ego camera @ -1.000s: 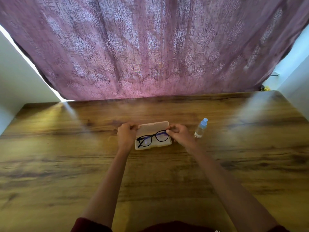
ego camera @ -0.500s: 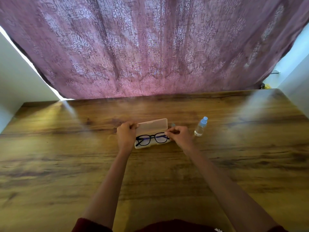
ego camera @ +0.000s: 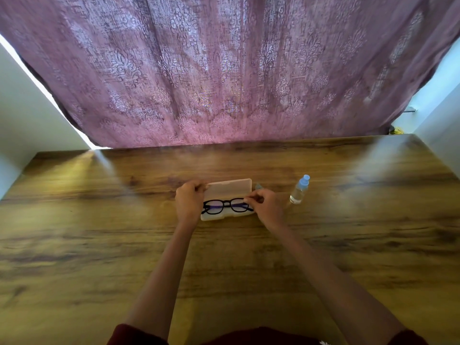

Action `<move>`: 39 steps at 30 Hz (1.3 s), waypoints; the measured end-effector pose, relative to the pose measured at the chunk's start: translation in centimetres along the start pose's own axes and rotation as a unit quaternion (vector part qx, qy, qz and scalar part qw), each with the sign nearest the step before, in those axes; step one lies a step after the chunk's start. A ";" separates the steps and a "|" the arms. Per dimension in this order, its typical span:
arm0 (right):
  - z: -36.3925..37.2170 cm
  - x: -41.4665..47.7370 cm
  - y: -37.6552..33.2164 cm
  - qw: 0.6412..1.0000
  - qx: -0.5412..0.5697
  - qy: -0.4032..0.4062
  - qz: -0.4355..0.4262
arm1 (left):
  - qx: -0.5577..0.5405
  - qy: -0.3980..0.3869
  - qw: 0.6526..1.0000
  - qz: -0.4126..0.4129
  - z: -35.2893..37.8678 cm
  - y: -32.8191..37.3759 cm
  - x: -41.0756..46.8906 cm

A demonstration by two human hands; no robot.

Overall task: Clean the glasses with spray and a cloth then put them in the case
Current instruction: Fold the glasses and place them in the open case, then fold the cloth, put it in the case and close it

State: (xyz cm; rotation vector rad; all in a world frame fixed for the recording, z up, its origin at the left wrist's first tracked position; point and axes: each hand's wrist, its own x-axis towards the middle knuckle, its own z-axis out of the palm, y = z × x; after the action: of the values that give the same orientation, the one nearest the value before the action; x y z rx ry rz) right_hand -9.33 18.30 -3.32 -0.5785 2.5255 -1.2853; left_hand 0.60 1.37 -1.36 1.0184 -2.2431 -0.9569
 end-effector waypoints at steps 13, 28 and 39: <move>-1.8 0.5 1.1 0.988 -0.081 0.119 -0.055 | -0.038 -0.058 0.997 -0.046 0.0 -0.6 1.1; -2.3 0.2 1.6 0.991 -0.119 0.065 0.002 | -0.061 -0.109 0.990 -0.068 0.3 -1.2 1.2; -4.4 0.3 -0.9 0.970 0.202 0.081 0.107 | -0.051 -0.073 0.993 0.072 -0.3 3.5 0.3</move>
State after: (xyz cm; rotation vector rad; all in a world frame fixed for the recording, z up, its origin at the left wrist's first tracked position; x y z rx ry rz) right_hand -11.09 20.87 -0.01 -0.1125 2.2652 -1.7511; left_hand -0.94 2.73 1.53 0.7531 -2.3233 -1.1009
